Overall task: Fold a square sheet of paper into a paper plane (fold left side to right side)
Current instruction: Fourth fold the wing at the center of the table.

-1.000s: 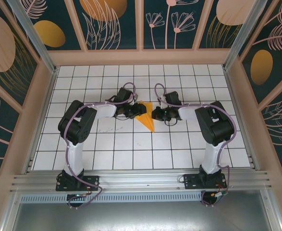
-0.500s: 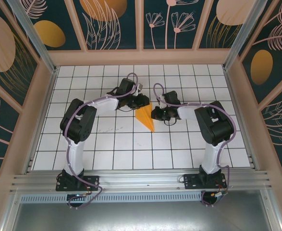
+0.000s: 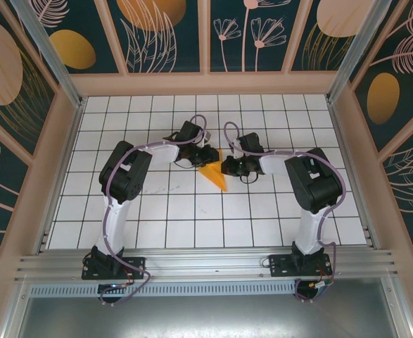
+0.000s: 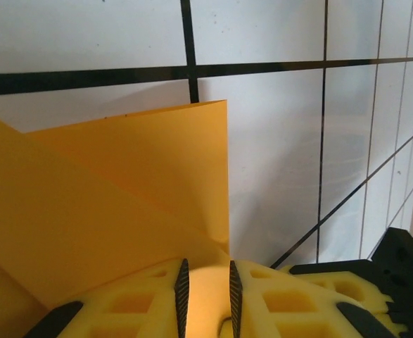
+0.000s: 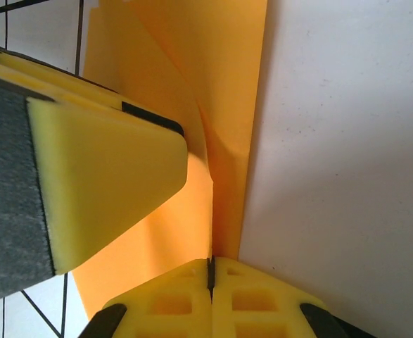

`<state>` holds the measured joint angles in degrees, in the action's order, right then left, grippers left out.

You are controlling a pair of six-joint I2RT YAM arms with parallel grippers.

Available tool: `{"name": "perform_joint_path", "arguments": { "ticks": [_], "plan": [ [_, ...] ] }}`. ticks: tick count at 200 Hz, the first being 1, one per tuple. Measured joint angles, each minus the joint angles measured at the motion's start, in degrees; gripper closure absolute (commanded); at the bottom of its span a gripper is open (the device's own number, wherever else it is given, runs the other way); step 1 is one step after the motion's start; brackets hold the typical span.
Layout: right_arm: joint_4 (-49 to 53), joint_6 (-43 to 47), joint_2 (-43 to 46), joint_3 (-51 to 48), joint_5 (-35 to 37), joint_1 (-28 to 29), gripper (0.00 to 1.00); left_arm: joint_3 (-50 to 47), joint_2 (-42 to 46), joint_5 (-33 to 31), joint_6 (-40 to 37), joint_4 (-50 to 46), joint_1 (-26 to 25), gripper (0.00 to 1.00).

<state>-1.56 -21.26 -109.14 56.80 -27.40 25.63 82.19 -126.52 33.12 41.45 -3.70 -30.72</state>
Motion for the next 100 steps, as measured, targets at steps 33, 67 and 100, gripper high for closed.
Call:
{"name": "perform_joint_path", "arguments": {
  "ticks": [33, 67, 100],
  "plan": [
    [0.3, 0.2, 0.0, 0.2, 0.3, 0.1, 0.94, -0.1, 0.0, -0.7, -0.9, 0.0, -0.1, 0.73],
    [0.2, -0.2, 0.0, 0.2, 0.1, 0.2, 0.79, -1.3, 0.4, -1.0, -1.0, 1.4, -0.2, 0.73],
    [0.8, -0.4, 1.8, 0.1, 0.3, 0.1, 0.66, -3.1, 1.0, -1.3, -1.3, 3.8, -0.2, 0.74]
  ]
}}
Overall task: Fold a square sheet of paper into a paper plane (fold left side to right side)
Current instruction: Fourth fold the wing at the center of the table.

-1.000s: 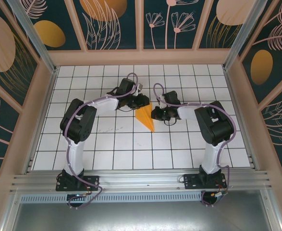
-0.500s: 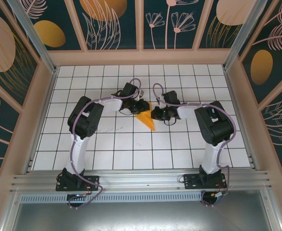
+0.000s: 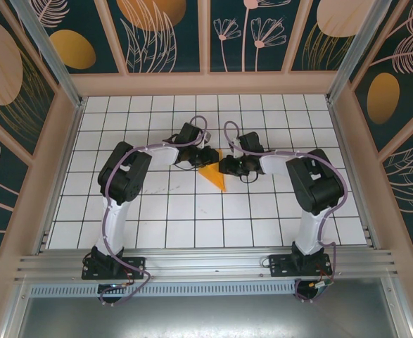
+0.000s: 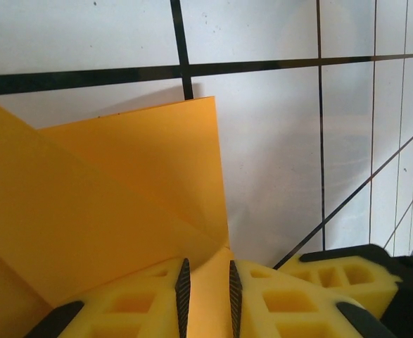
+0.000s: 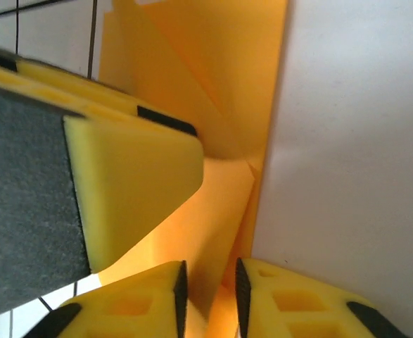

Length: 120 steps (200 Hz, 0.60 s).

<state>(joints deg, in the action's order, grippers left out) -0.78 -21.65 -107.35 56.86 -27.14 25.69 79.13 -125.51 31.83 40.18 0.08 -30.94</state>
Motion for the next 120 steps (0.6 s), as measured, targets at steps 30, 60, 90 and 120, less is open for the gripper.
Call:
{"name": "perform_joint_path", "arguments": {
  "ticks": [30, 60, 90, 120],
  "plan": [
    [2.1, 0.2, 5.4, -0.8, 0.8, -1.1, 0.64, -1.0, 0.5, -0.7, -0.1, 1.3, -0.2, 0.74],
    [2.2, -0.3, 11.0, -2.2, -3.1, -1.3, 0.72, -1.1, 0.5, -0.9, -0.1, 1.5, -0.2, 0.74],
    [1.9, -1.8, 10.3, -2.6, -9.0, 0.5, 0.74, -1.2, 0.5, -0.9, -0.1, 1.7, -0.2, 0.74],
    [2.2, -2.4, 6.2, -2.6, -10.5, 2.9, 0.74, -1.4, 0.6, -0.9, -0.1, 1.9, -0.2, 0.74]
  ]
}}
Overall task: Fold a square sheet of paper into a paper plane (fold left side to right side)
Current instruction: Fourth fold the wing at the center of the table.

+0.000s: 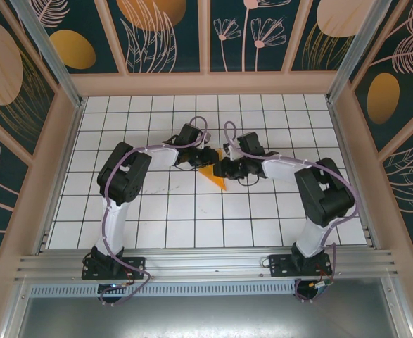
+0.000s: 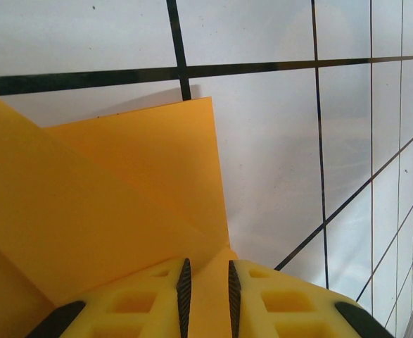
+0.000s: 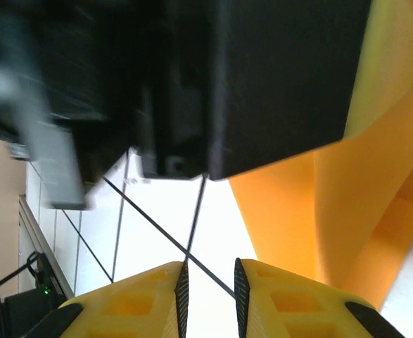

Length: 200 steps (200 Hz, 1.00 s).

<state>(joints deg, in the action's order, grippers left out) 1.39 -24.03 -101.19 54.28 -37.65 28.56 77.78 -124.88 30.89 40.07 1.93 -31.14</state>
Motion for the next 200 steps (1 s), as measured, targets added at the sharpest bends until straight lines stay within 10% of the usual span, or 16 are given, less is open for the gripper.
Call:
{"name": "perform_joint_path", "arguments": {
  "ticks": [200],
  "plan": [
    [7.6, 3.4, -3.5, 0.2, 5.0, 1.3, 0.73, 0.0, 0.0, -0.1, 0.0, 0.0, 0.0, 0.74]
  ]
}}
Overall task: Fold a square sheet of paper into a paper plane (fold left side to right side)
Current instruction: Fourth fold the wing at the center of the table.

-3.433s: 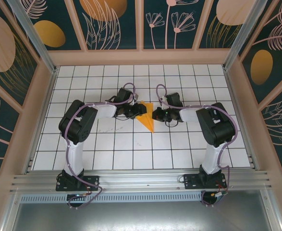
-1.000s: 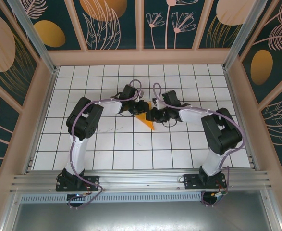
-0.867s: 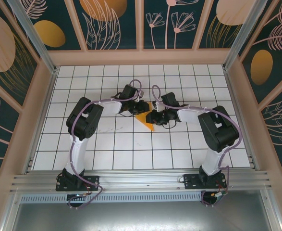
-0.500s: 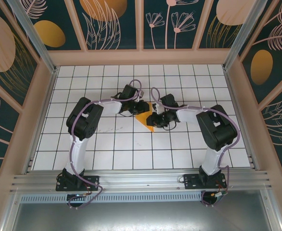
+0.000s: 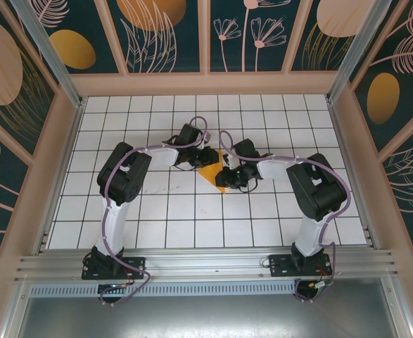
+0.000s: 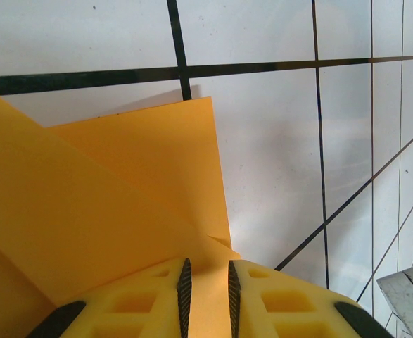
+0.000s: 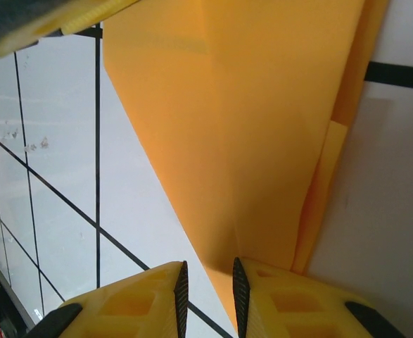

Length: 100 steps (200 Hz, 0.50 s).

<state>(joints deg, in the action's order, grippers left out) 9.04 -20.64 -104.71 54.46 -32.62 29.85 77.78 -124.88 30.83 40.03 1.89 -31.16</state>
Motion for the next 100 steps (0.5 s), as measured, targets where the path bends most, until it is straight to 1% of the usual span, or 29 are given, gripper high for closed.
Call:
{"name": "perform_joint_path", "arguments": {
  "ticks": [26, 100],
  "plan": [
    [2.2, 1.0, 0.0, 0.7, 1.2, 0.3, 0.75, 0.0, 0.0, 0.0, 0.0, 0.0, 0.0, 0.74],
    [7.1, 3.4, 0.2, 2.2, 7.0, 1.6, 0.90, 0.0, 0.0, 0.0, 0.0, -0.4, 0.0, 0.75]
  ]
}}
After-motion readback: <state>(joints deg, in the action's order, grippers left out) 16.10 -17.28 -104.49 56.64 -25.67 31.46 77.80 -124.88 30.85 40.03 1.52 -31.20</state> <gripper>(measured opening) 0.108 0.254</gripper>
